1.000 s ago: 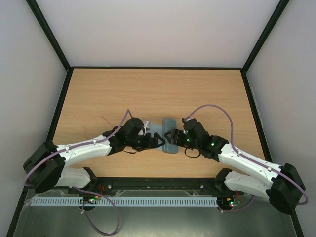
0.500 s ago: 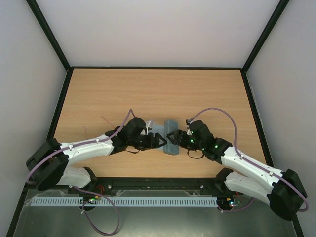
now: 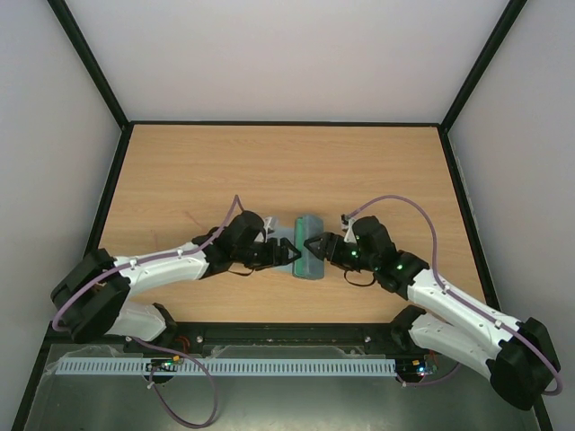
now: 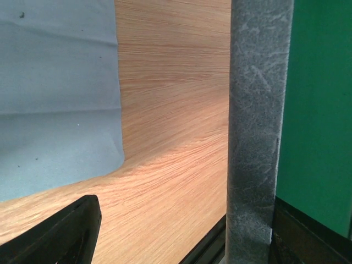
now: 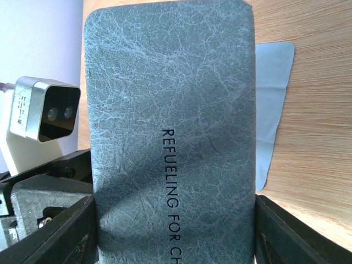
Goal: Organize the sunglasses
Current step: Open the sunglasses case.
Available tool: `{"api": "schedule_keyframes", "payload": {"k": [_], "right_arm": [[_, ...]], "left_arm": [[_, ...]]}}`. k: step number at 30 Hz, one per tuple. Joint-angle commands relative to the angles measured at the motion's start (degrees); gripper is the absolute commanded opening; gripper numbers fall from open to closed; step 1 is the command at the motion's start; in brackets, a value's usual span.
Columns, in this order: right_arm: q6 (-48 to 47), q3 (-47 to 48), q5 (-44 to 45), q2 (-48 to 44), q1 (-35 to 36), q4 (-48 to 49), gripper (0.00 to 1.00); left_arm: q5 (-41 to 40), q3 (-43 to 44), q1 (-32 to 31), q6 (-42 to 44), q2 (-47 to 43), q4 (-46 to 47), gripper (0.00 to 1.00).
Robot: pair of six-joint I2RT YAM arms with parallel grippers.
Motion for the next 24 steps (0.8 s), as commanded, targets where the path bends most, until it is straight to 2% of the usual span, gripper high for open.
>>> {"api": "schedule_keyframes", "payload": {"k": [1, 16, 20, 24], "right_arm": [[0.95, 0.82, -4.70, -2.33, -0.77, 5.72, 0.39], [1.26, -0.94, -7.54, -0.60, -3.45, 9.05, 0.39], [-0.20, 0.02, -11.42, 4.05, -9.24, 13.77, 0.39], [-0.38, 3.35, -15.98, 13.60, -16.02, 22.46, 0.39]], "left_arm": [[-3.19, -1.50, 1.94, 1.06, 0.30, -4.85, 0.80], [-2.66, -1.41, 7.68, 3.92, -4.26, -9.55, 0.81], [-2.69, 0.55, 10.42, 5.63, -8.03, -13.52, 0.82], [-1.90, 2.64, 14.13, 8.46, -9.62, -17.24, 0.82]]}}
